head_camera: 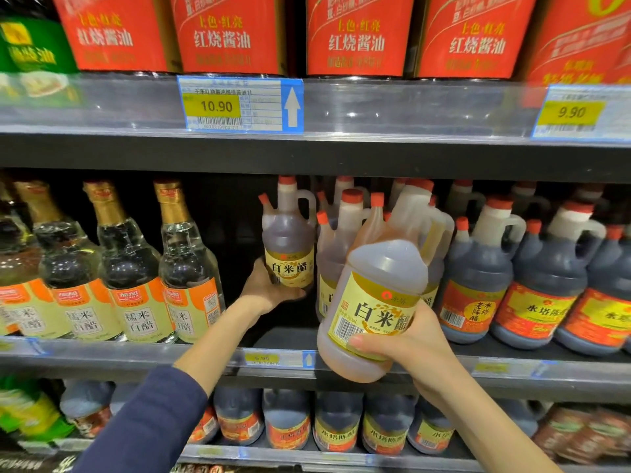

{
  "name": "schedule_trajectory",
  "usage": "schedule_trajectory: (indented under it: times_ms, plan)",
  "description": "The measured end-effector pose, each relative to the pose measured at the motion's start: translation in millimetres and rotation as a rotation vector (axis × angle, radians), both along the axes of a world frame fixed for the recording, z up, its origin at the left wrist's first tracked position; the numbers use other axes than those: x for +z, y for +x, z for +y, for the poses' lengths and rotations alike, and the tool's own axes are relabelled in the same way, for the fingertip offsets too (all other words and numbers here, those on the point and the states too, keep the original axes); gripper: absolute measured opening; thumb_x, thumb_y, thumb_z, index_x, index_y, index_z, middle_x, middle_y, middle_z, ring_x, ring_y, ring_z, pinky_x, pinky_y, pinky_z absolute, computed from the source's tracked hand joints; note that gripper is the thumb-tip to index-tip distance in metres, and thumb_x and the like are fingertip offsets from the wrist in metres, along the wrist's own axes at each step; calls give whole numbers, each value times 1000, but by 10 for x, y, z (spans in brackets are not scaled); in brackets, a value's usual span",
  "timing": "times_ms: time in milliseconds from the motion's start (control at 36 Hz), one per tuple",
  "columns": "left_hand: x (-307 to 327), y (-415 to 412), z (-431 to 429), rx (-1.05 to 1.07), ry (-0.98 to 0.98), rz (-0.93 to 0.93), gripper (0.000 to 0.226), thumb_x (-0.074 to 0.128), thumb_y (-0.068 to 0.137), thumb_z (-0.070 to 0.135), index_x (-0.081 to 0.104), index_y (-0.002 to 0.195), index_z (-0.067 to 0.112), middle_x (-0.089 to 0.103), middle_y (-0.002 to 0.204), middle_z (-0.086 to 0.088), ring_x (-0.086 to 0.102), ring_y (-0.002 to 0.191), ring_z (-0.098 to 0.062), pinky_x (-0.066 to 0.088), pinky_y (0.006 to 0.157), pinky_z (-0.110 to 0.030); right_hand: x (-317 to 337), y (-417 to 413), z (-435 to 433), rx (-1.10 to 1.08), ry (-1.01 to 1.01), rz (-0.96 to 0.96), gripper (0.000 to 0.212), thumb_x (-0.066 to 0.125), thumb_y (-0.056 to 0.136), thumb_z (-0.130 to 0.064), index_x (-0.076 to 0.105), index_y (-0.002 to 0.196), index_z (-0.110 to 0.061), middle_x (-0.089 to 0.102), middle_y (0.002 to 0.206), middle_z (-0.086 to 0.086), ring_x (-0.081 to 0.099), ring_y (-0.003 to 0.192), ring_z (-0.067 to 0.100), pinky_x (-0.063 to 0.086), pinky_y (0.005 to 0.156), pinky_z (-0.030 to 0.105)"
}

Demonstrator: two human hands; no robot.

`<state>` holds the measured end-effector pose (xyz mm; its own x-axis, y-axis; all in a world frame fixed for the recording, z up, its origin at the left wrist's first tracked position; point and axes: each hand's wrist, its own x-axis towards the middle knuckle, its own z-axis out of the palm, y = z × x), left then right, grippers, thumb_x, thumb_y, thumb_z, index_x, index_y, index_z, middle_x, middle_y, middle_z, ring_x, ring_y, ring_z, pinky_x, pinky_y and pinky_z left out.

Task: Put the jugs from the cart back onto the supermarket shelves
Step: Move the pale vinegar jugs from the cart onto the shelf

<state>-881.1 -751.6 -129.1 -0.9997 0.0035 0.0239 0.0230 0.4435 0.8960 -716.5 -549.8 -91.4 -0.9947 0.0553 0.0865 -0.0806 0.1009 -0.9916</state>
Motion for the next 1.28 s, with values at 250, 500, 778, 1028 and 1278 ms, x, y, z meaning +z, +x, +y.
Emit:
schedule_trajectory:
  times_ms: [250, 500, 778, 1028, 1278]
  plan:
    - [369, 1037, 50, -162, 202, 164, 67, 78, 73, 35, 44, 130, 24, 53, 116, 22, 53, 114, 1, 39, 82, -1, -18, -4, -36, -33, 16, 31, 98, 91, 28, -33, 58, 117, -11, 74, 100, 0, 70, 92, 12, 58, 70, 27]
    - [510, 1510, 126, -425, 121, 217, 76, 78, 63, 51, 43, 129, 41, 62, 120, 24, 57, 112, 6, 49, 94, -19, -43, -34, -299, -38, 11, 134, 84, 93, 44, -2, 54, 118, -12, 69, 105, -2, 67, 95, 4, 53, 64, 13]
    - [567, 1480, -151, -342, 32, 347, 90, 78, 62, 53, 39, 138, 28, 61, 122, 18, 58, 112, 4, 51, 96, -30, -136, -141, -593, 17, 63, 309, 100, 93, 42, -16, 44, 128, -19, 63, 122, -1, 61, 114, 8, 54, 88, 27]
    - [505, 1350, -310, -350, 51, 384, 88, 77, 74, 34, 26, 145, 24, 52, 132, 17, 50, 123, 2, 44, 98, -17, -21, -285, -766, 12, 237, 362, 91, 91, 49, -30, 44, 126, -20, 59, 120, -14, 56, 113, -1, 49, 86, 13]
    - [310, 1050, -378, -329, 3, 367, 75, 76, 76, 32, 30, 135, 23, 50, 129, 19, 48, 122, 6, 43, 98, -15, -148, -519, -890, -84, 376, 297, 78, 91, 54, -25, 51, 119, -10, 59, 107, -9, 56, 105, 6, 43, 72, 0]
